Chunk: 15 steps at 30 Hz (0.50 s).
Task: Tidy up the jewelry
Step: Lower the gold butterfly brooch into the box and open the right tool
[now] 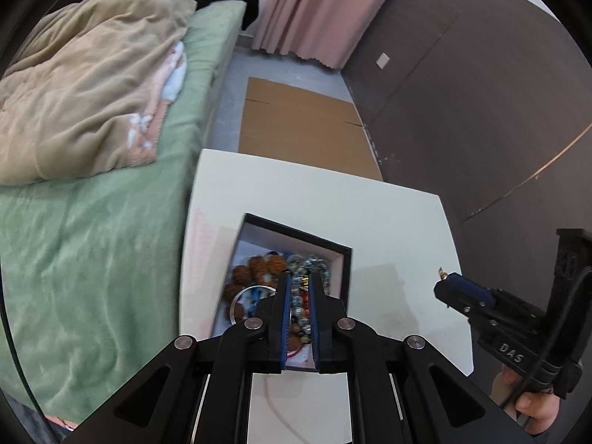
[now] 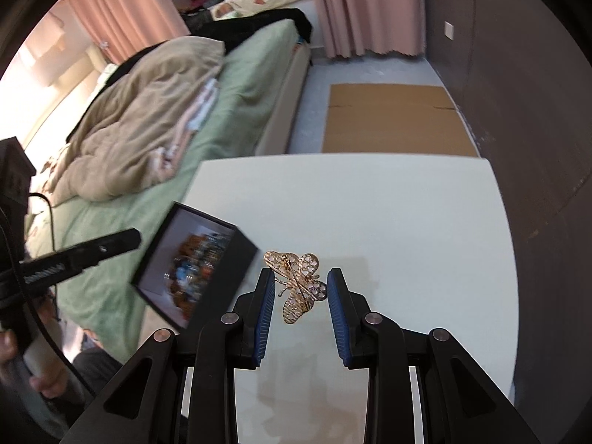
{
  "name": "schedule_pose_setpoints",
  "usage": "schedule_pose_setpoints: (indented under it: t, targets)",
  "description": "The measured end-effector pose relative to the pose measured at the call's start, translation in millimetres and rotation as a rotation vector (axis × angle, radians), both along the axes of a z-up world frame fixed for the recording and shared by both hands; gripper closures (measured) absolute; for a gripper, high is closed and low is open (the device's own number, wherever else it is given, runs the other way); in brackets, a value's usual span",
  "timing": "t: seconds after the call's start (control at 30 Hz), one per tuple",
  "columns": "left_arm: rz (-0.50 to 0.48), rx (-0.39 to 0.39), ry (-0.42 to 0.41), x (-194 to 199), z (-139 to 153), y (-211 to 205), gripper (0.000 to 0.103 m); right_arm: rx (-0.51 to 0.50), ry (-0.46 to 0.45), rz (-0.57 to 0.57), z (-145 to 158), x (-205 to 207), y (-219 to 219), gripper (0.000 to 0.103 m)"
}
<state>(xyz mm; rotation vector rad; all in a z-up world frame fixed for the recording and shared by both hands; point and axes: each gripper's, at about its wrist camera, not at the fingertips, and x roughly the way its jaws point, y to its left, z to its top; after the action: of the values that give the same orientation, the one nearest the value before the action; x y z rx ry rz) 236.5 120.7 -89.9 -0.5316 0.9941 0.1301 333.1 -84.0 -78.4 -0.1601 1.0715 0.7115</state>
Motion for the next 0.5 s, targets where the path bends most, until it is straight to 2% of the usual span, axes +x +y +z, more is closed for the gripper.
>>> schedule_pose_setpoints:
  t: [0.13, 0.3, 0.37, 0.5]
  targets:
    - [0.015, -0.009, 0.004, -8.4, 1.0, 9.0, 0.09, 0.028, -0.002, 0.038, 9.6, -6.6, 19.4, 0.073]
    - [0.05, 0.001, -0.048, -24.4, 9.6, 20.6, 0.035, 0.052, 0.006, 0.077, 16.0, -13.3, 39.5, 0.073]
    - [0.062, 0.007, -0.07, -30.1, 14.6, 25.0, 0.03, 0.061, 0.013, 0.092, 17.8, -15.3, 48.6, 0.073]
    - [0.083, 0.005, -0.081, -38.5, 20.1, 38.3, 0.03, 0.076, 0.023, 0.114, 20.3, -20.0, 60.7, 0.073]
